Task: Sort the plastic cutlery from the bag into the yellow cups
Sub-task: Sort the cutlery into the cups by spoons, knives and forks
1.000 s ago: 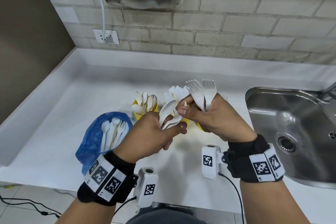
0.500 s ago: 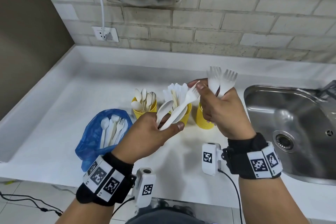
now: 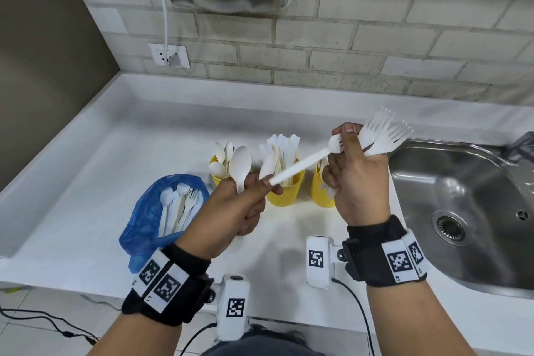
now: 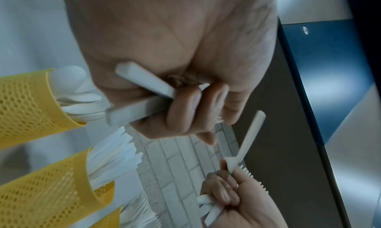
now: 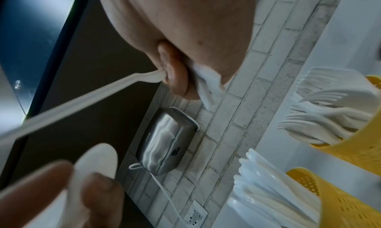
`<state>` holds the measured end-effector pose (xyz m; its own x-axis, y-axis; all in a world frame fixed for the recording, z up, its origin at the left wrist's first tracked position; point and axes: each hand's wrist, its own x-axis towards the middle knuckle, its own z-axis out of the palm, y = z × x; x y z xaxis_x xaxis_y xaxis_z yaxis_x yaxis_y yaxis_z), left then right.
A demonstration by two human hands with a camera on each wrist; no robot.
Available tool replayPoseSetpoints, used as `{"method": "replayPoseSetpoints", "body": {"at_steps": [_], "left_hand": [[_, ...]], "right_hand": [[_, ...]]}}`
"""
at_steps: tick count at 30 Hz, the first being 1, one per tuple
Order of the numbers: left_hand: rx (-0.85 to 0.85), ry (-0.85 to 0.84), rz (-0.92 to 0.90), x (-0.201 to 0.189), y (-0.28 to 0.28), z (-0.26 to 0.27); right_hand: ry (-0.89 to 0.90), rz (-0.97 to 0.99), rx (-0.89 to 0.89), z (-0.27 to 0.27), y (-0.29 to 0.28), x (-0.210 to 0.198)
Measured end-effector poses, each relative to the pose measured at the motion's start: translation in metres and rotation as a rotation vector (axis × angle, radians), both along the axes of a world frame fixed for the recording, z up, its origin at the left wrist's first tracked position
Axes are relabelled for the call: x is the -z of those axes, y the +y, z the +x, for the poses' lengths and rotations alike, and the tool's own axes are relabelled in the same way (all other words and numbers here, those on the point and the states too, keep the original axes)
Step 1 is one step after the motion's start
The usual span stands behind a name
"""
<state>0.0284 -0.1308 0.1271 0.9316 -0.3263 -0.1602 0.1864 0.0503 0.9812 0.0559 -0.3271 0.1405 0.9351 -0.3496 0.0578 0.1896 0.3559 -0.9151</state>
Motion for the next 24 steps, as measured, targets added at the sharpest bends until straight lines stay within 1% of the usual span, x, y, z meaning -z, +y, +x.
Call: {"method": "replayPoseSetpoints", "body": {"at_steps": [3,6,9,11,13,15,16,20,21,24], "left_hand": [[-0.061,0.086,-0.06,0.003,0.001,0.005],[-0.061,0.11,-0.063,0.001,0.001,0.006],[-0.03,0.044,0.052,-0.003,-0.003,0.004],[-0.001,-0.023,0.156,-0.003,-0.005,0.004],[0.007,-0.077,0.218,-0.001,-0.007,0.003],[-0.011,-0.106,0.224,0.001,-0.009,0.004],[-0.022,-0.112,0.222,0.0,-0.01,0.004],[-0.065,-0.127,0.213,-0.005,-0.01,0.006],[-0.075,-0.127,0.203,-0.006,-0.01,0.006],[-0.095,-0.141,0.175,-0.009,-0.013,0.007]], "right_hand": [[-0.026,-0.048,0.018,0.003,-0.001,0.002],[-0.067,-0.233,0.03,0.009,-0.002,0.005],[-0.131,-0.415,0.025,0.012,0.003,0.004],[-0.145,-0.466,0.043,0.014,0.009,0.002],[-0.128,-0.433,0.084,0.013,0.017,0.001],[-0.084,-0.344,0.061,0.011,0.023,0.001],[-0.058,-0.281,0.034,0.01,0.026,0.001],[0.037,0.085,-0.102,0.008,0.029,-0.004],[0.051,0.123,-0.136,0.008,0.029,-0.005],[0.101,0.083,-0.245,0.008,0.029,-0.003]]}}
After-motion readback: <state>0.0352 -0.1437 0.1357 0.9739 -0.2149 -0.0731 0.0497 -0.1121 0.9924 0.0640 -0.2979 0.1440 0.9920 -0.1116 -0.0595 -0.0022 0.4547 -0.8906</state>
